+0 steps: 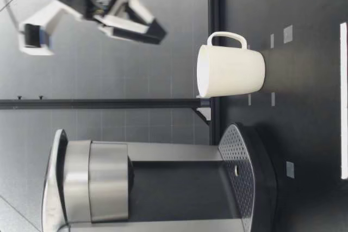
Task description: Place the coffee capsule inside the capsule container, then place the cup onto the center of the cup tray.
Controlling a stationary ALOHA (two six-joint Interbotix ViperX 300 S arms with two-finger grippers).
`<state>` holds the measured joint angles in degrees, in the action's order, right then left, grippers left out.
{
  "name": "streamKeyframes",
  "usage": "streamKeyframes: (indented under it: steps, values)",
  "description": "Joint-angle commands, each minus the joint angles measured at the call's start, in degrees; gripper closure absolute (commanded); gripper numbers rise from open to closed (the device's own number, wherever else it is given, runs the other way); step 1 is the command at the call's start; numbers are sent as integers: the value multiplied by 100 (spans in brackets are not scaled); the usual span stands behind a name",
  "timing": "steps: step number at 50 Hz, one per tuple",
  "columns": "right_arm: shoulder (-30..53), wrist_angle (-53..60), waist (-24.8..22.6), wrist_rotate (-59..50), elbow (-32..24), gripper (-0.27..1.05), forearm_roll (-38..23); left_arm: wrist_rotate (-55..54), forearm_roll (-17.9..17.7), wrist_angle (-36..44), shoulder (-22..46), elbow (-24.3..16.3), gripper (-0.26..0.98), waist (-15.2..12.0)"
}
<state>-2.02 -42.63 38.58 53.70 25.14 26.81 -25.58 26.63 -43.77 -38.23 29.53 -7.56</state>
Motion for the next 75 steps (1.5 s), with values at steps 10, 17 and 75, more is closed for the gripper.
streamKeyframes:
  steps: [10, 17, 75]
  values:
    - [-141, 1099, 35, 272, 492, 13, 316, 0, 44, 193, -114, 18, 55, 0]
    - [53, 1116, 35, 396, 554, 13, 527, 0, 62, 229, -149, 35, 55, 0]
    - [958, 1336, 44, 773, 439, 14, 677, 0, 132, 369, -158, 176, 55, 0]
